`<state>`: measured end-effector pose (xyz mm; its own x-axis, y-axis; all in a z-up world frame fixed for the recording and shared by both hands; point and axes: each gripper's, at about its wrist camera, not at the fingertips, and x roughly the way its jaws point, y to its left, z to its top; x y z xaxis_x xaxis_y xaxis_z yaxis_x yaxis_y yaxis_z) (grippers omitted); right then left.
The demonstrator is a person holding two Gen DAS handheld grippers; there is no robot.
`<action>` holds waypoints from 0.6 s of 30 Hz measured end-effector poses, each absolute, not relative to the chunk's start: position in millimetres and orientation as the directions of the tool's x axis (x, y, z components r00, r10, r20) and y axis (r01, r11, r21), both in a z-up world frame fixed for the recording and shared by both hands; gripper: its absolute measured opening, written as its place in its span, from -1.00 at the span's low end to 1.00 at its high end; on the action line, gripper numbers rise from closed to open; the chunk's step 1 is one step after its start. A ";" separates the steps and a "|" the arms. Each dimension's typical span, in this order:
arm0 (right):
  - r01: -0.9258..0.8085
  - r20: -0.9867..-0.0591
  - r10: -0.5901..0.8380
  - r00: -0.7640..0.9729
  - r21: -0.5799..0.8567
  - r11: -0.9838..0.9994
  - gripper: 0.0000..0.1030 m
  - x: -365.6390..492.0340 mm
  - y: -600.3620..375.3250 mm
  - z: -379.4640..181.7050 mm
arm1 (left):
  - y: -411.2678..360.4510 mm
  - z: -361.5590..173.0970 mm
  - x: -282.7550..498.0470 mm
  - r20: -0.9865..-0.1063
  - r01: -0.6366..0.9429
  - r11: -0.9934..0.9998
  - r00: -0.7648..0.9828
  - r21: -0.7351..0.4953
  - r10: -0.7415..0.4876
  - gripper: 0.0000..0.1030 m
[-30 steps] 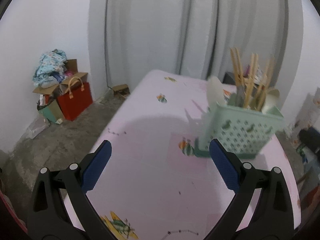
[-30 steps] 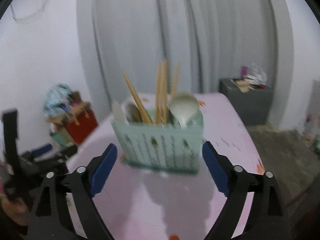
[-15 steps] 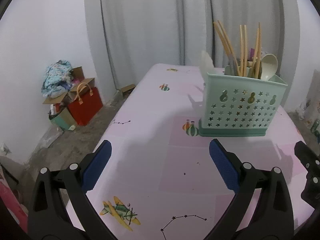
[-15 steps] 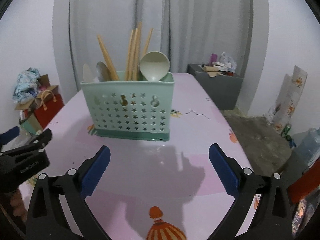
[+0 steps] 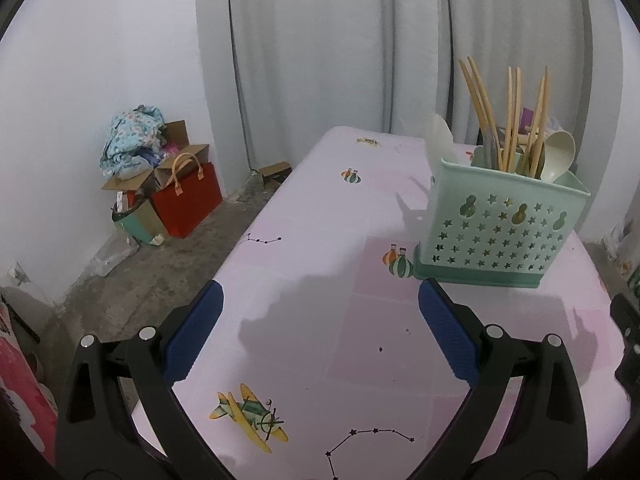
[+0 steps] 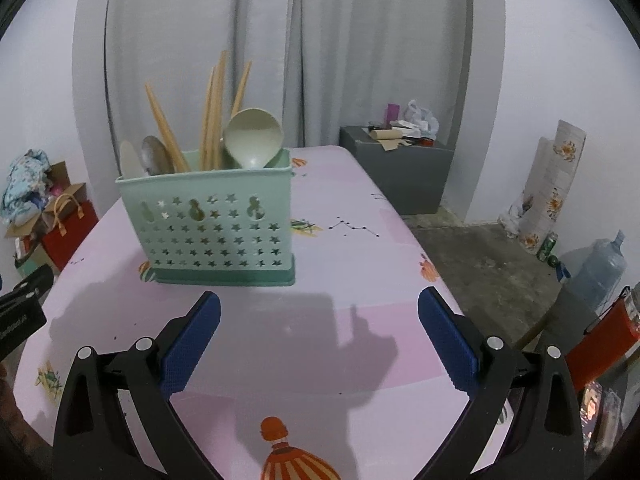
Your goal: Organize utensils
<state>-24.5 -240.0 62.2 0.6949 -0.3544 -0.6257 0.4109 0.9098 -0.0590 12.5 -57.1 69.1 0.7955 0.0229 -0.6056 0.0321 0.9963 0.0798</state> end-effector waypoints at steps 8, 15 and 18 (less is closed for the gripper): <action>0.423 -0.627 -0.360 0.691 -0.054 0.905 0.87 -25.4 -245.8 62.1 | -59.7 67.7 12.3 -0.615 0.036 0.995 0.788 0.098 0.032 0.83; 0.413 -0.631 -0.351 0.692 -0.053 0.909 0.87 -26.1 -243.2 61.0 | -60.0 66.4 13.3 -0.620 0.033 0.995 0.784 0.099 0.036 0.83; 0.410 -0.631 -0.350 0.692 -0.055 0.911 0.87 -26.6 -241.7 61.0 | -60.2 65.6 13.2 -0.624 0.035 0.994 0.781 0.101 0.036 0.83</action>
